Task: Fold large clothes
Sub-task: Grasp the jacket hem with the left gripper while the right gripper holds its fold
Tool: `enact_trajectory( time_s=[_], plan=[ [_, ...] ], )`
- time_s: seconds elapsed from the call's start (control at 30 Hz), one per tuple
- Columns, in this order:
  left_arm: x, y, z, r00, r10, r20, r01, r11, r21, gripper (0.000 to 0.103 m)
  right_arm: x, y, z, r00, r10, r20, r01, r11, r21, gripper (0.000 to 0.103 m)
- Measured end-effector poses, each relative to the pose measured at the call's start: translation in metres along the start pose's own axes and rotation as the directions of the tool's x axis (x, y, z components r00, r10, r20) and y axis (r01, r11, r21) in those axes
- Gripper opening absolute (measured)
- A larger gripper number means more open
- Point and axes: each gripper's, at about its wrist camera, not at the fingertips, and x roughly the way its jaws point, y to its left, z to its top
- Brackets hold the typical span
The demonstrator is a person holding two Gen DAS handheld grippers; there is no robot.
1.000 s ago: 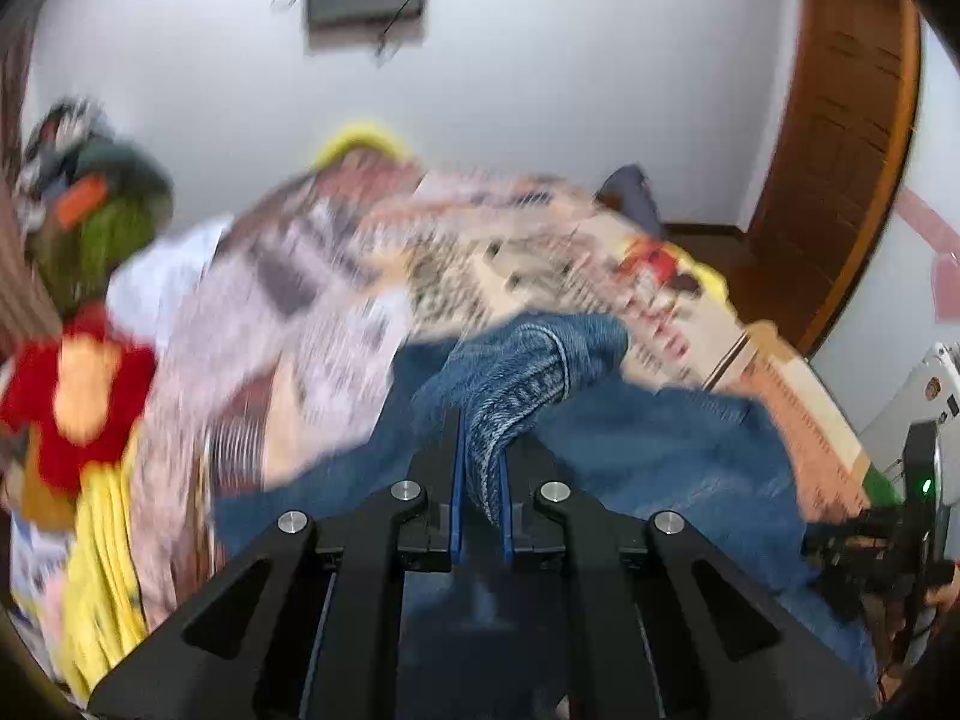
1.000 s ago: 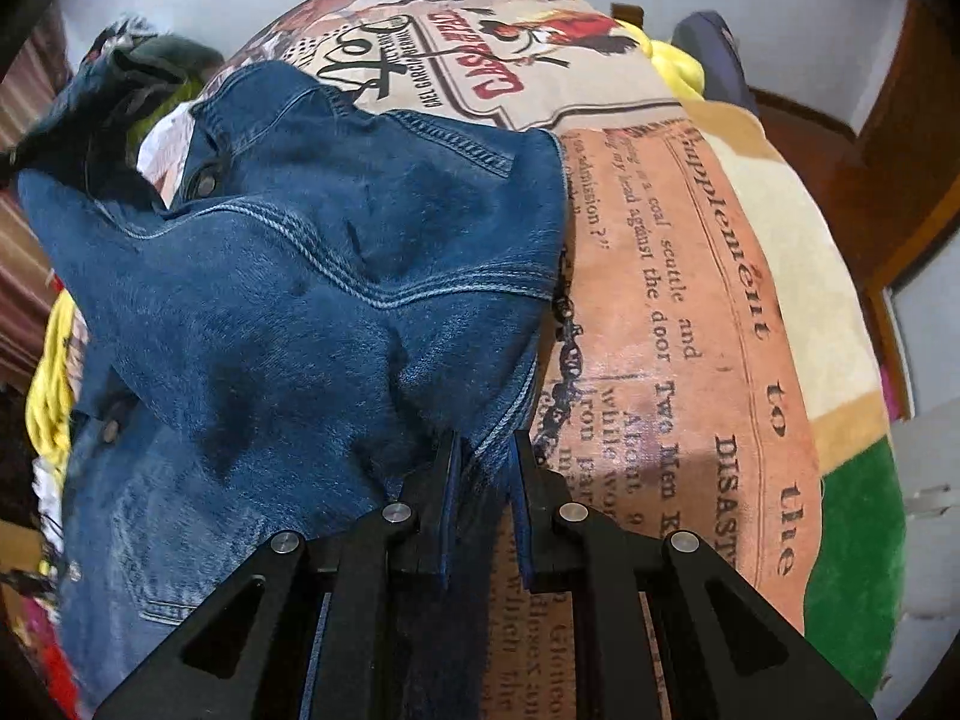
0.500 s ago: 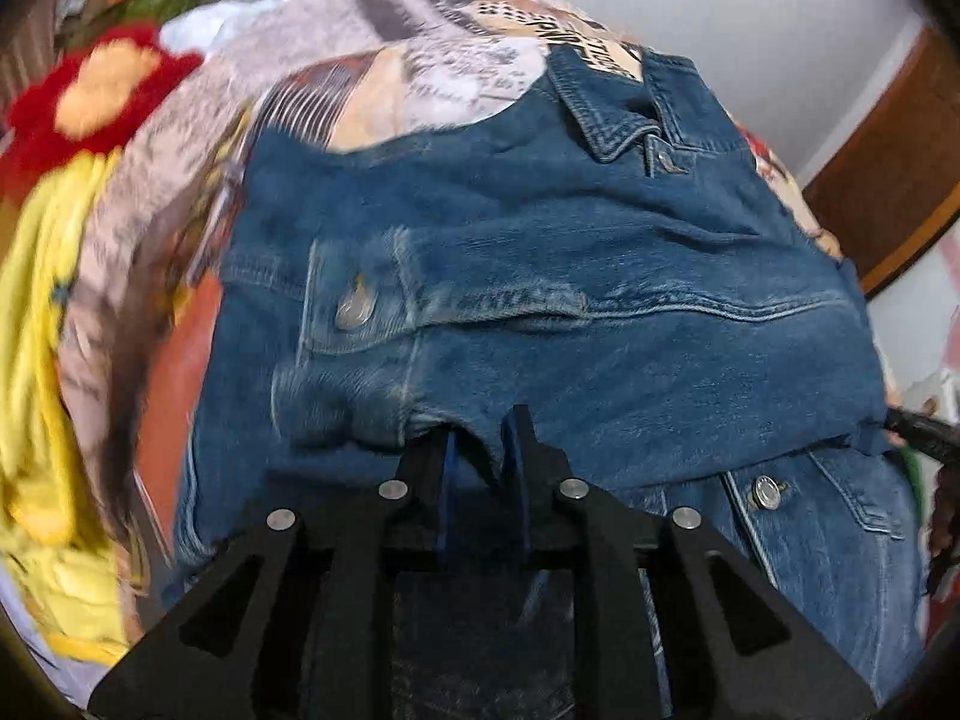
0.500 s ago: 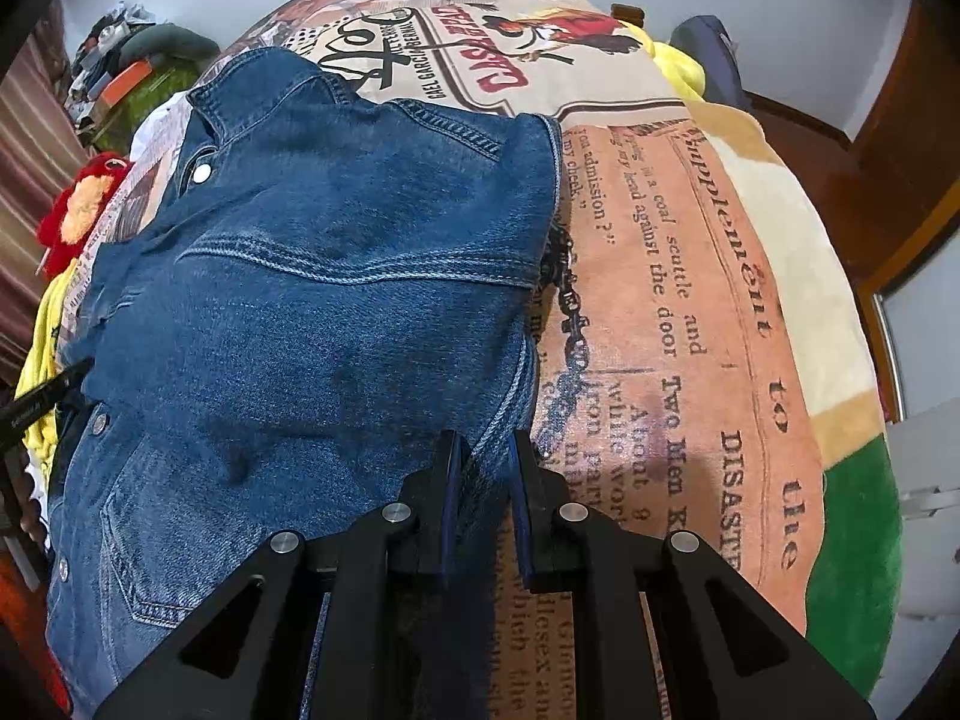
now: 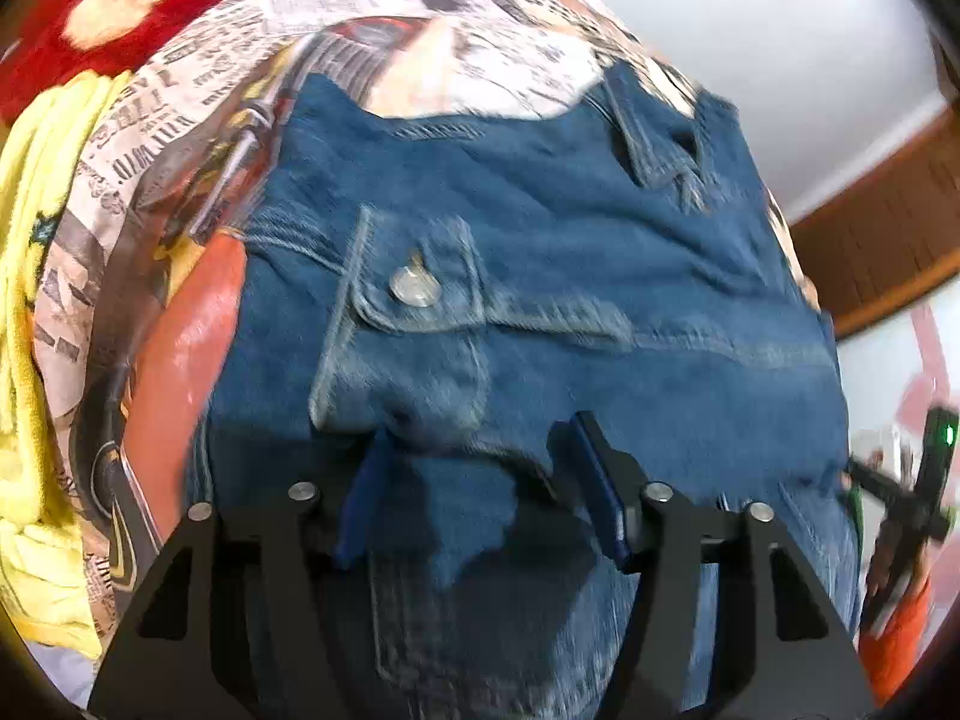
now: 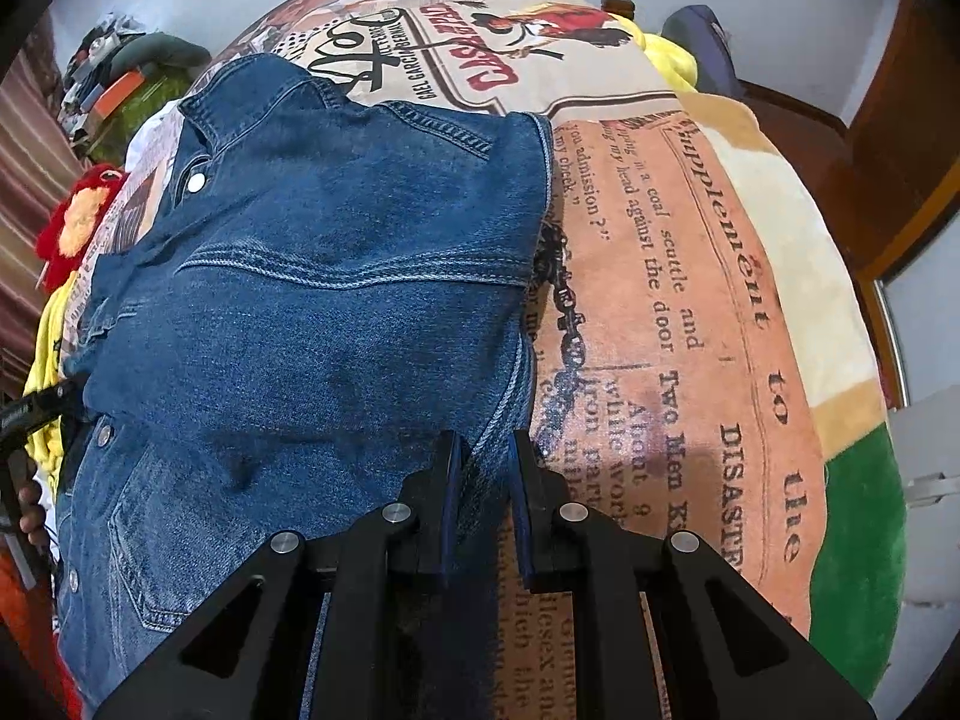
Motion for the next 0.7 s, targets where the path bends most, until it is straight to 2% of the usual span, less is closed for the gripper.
enact_trajectory(
  time_s=[0.13, 0.2, 0.27, 0.33, 0.4, 0.47, 0.57, 0.7],
  plan=[
    [0.010, 0.010, 0.015, 0.999, -0.032, 0.010, 0.033, 0.996, -0.084, 0.060, 0.000, 0.000, 0.000, 1.000, 0.001, 0.001, -0.001, 1.000, 0.001, 0.012],
    [0.012, 0.009, 0.021, 1.000, -0.009, 0.023, 0.011, 0.997, -0.082, 0.058, 0.000, -0.001, 0.000, 1.000, 0.001, -0.001, -0.001, 1.000, 0.004, 0.012],
    [0.013, 0.003, 0.025, 0.997, 0.062, 0.038, -0.061, 0.998, -0.033, 0.035, 0.000, -0.001, 0.000, 1.000, 0.002, -0.004, -0.002, 1.000, 0.008, 0.012],
    [0.012, -0.008, 0.027, 0.992, 0.116, 0.057, -0.118, 0.993, 0.024, 0.031, -0.002, -0.001, 0.001, 1.000, 0.003, -0.007, -0.003, 1.000, 0.007, 0.012],
    [0.002, -0.027, 0.026, 0.974, 0.191, 0.124, -0.205, 0.972, 0.113, 0.028, -0.004, -0.002, 0.002, 1.000, 0.003, -0.009, -0.003, 1.000, 0.001, 0.012],
    [-0.016, -0.047, 0.027, 0.951, 0.229, 0.210, -0.266, 0.948, 0.173, 0.027, -0.009, -0.003, 0.005, 1.000, 0.002, -0.011, -0.002, 1.000, -0.003, 0.012],
    [-0.052, -0.070, 0.031, 0.918, 0.209, 0.338, -0.292, 0.931, 0.219, 0.027, -0.020, -0.006, 0.010, 1.000, 0.007, 0.015, -0.007, 1.000, 0.005, 0.012],
    [-0.090, -0.083, 0.033, 0.876, 0.184, 0.447, -0.311, 0.922, 0.231, 0.027, -0.037, -0.007, 0.017, 0.997, 0.046, 0.056, -0.048, 0.998, 0.027, 0.012]
  ],
)
